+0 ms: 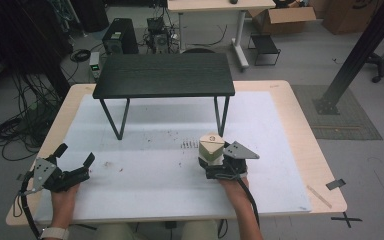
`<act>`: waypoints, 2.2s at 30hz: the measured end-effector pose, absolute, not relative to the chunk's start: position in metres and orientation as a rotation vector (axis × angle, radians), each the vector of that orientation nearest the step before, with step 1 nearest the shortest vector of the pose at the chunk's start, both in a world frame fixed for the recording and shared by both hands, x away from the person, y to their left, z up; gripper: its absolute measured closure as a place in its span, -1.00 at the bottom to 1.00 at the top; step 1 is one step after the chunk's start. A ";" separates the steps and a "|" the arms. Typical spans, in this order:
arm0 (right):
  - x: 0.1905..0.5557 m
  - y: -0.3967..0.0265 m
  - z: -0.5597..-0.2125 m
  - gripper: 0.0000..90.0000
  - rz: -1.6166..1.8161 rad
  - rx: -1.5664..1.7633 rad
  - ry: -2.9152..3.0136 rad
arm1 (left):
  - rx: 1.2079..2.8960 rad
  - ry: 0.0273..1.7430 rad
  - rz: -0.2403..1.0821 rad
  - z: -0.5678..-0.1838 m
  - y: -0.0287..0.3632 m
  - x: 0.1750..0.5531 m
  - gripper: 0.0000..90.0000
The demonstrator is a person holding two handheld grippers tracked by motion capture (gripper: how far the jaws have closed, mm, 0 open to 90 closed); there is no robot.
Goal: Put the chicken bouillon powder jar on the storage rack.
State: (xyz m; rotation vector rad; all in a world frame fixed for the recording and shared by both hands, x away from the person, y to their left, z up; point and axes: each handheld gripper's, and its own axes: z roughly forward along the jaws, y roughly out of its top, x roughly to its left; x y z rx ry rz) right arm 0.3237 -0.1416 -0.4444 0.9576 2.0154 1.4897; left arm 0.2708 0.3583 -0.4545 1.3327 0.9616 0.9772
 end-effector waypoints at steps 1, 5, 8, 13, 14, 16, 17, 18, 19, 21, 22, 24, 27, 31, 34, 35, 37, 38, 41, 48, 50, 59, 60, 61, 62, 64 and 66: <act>0.325 -0.141 -0.445 -0.97 1.484 0.959 2.015 | 1.332 0.961 0.977 -0.455 0.358 0.271 -0.99; 0.327 -0.141 -0.446 -0.91 1.465 0.967 2.007 | 1.330 0.962 0.977 -0.455 0.358 0.271 -0.99; 0.328 -0.140 -0.446 -0.88 1.465 0.963 2.017 | 1.329 0.961 0.976 -0.455 0.358 0.271 -0.99; 0.329 -0.139 -0.446 -0.83 1.463 0.954 2.034 | 1.330 0.961 0.977 -0.455 0.358 0.271 -0.99; 0.329 -0.138 -0.446 -0.81 1.462 0.951 2.038 | 1.329 0.962 0.977 -0.455 0.358 0.271 -0.99; 0.330 -0.138 -0.446 -0.76 1.463 0.949 2.040 | 1.329 0.962 0.976 -0.455 0.358 0.271 -0.99; 0.330 -0.138 -0.446 -0.74 1.463 0.946 2.044 | 1.329 0.962 0.977 -0.455 0.358 0.271 -0.99; 0.330 -0.137 -0.446 -0.69 1.462 0.945 2.047 | 1.329 0.962 0.977 -0.455 0.358 0.271 -0.99; 0.330 -0.137 -0.446 -0.67 1.462 0.943 2.051 | 1.329 0.962 0.977 -0.455 0.358 0.271 -1.00; 0.330 -0.137 -0.446 -0.62 1.459 0.942 2.056 | 1.328 0.962 0.976 -0.455 0.358 0.271 -0.99; 0.330 -0.137 -0.446 -0.58 1.461 0.936 2.060 | 1.328 0.962 0.976 -0.455 0.359 0.271 -0.99; 0.330 -0.137 -0.446 -0.52 1.460 0.928 2.066 | 1.327 0.962 0.976 -0.455 0.359 0.271 -0.99; 0.330 -0.136 -0.445 -0.43 1.462 0.911 2.073 | 1.326 0.962 0.976 -0.455 0.359 0.271 -0.99; 0.330 -0.136 -0.445 -0.39 1.455 0.917 2.070 | 1.327 0.962 0.977 -0.455 0.359 0.271 -0.99; 0.330 -0.136 -0.445 -0.39 1.452 0.922 2.070 | 1.324 0.963 0.976 -0.455 0.359 0.271 -0.99; 0.330 -0.136 -0.444 -0.38 1.450 0.920 2.072 | 1.324 0.962 0.976 -0.455 0.359 0.271 -1.00; 0.330 -0.135 -0.444 -0.38 1.445 0.919 2.075 | 1.322 0.962 0.976 -0.455 0.359 0.270 -0.99; 0.330 -0.135 -0.444 -0.38 1.445 0.919 2.075 | 1.322 0.962 0.976 -0.455 0.359 0.270 -0.99; 0.329 -0.135 -0.444 -0.37 1.441 0.926 2.067 | 1.321 0.962 0.975 -0.455 0.359 0.270 -0.99; 0.328 -0.134 -0.441 -0.37 1.435 0.916 2.055 | 1.318 0.963 0.973 -0.455 0.359 0.270 -0.99; 0.327 -0.134 -0.437 -0.37 1.450 0.907 2.040 | 1.317 0.962 0.974 -0.455 0.359 0.270 -0.99; 0.325 -0.133 -0.418 -0.36 1.512 0.857 1.995 | 1.313 0.962 0.974 -0.455 0.360 0.270 -0.99; 0.325 -0.133 -0.417 -0.36 1.517 0.851 1.990 | 1.313 0.961 0.974 -0.455 0.360 0.270 -0.99; 0.325 -0.133 -0.415 -0.36 1.521 0.846 1.988 | 1.313 0.962 0.974 -0.455 0.360 0.270 -0.99; 0.325 -0.132 -0.413 -0.36 1.528 0.841 1.983 | 1.313 0.961 0.974 -0.455 0.360 0.270 -0.99; 0.324 -0.132 -0.410 -0.36 1.538 0.828 1.972 | 1.313 0.961 0.973 -0.455 0.360 0.270 -0.99; 0.324 -0.132 -0.406 -0.36 1.547 0.819 1.965 | 1.313 0.961 0.973 -0.455 0.360 0.270 -0.99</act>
